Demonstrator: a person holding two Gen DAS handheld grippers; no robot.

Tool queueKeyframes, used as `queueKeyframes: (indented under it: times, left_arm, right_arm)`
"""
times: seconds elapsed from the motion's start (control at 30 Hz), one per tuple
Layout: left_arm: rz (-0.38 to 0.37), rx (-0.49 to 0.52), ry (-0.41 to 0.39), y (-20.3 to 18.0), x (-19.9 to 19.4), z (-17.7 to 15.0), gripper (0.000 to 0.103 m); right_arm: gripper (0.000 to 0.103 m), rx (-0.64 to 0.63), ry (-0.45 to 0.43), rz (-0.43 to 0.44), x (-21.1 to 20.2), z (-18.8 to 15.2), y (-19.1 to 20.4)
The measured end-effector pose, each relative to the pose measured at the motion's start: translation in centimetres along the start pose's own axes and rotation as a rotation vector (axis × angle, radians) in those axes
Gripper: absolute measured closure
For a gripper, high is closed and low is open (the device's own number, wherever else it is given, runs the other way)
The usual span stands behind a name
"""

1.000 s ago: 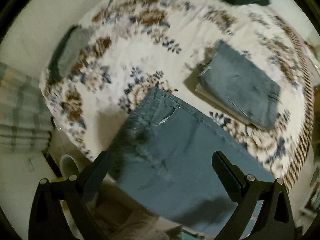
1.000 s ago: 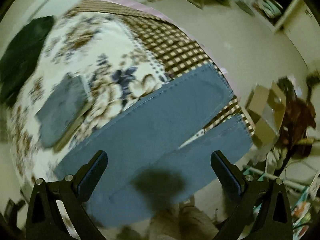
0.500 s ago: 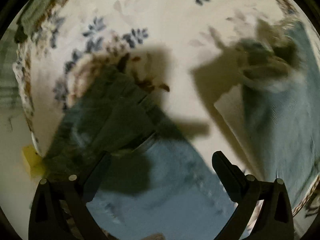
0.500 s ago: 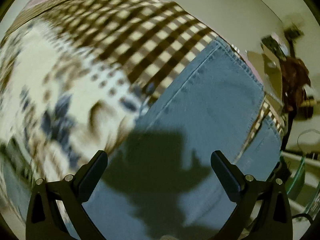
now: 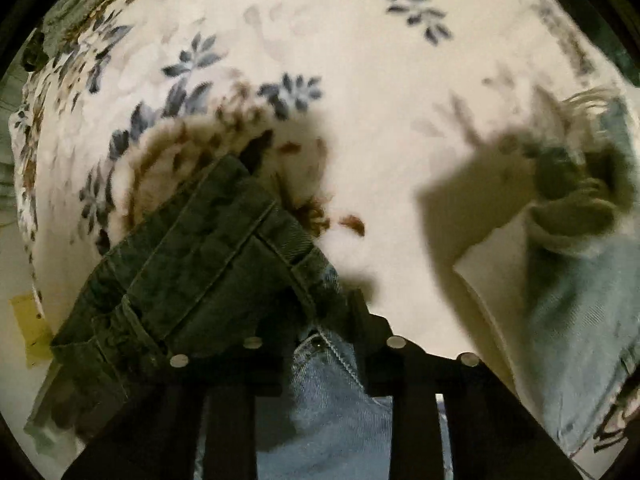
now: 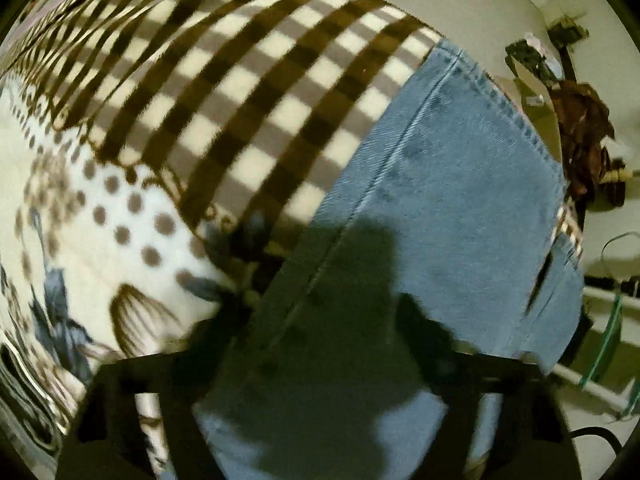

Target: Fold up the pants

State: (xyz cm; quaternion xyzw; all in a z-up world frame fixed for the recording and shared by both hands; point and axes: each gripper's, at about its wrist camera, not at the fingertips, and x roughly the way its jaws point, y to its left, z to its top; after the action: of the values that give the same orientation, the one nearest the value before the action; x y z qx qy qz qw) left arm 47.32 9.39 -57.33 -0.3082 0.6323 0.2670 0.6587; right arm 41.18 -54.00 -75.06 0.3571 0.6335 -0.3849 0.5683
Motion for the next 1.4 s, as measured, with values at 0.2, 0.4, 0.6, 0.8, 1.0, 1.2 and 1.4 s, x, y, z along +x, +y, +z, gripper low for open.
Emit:
queueKeyframes:
  times: [0.2,0.4,0.6,0.8,1.0,1.2,1.4]
  left_arm:
    - [-0.136,-0.012,-0.071,2.4,-5.3,0.3,0.087]
    - [-0.250,-0.040,-0.161,7.1,-10.2,-3.2,0.088]
    - [-0.388,-0.072,-0.232,13.3,-15.5,-8.1,0.089]
    - [-0.425,-0.054,-0.229,20.0,-15.7,-12.6,0.090]
    - [-0.280,-0.076,-0.142,27.4,-9.5,-17.6,0.090]
    - [-0.142,-0.123,-0.048,32.1,-1.5,-20.8,0.098]
    - [-0.086,-0.108,-0.057,32.7,-1.2,-21.4,0.097]
  right_arm:
    - [0.097,-0.067,0.000,0.075,-3.2,-1.1,-1.1]
    - [0.097,-0.107,-0.043,0.247,-9.4,-2.5,-4.3]
    - [0.098,-0.162,-0.144,0.474,-17.3,-6.4,-9.0]
    - [0.098,-0.176,-0.198,0.580,-18.7,-11.5,-18.4]
    - [0.098,-0.159,-0.110,0.456,-10.5,-15.7,-27.8]
    - [0.098,-0.143,-0.024,0.342,-2.0,-17.6,-32.9]
    - [0.091,-0.152,0.042,0.295,2.2,-17.4,-34.2]
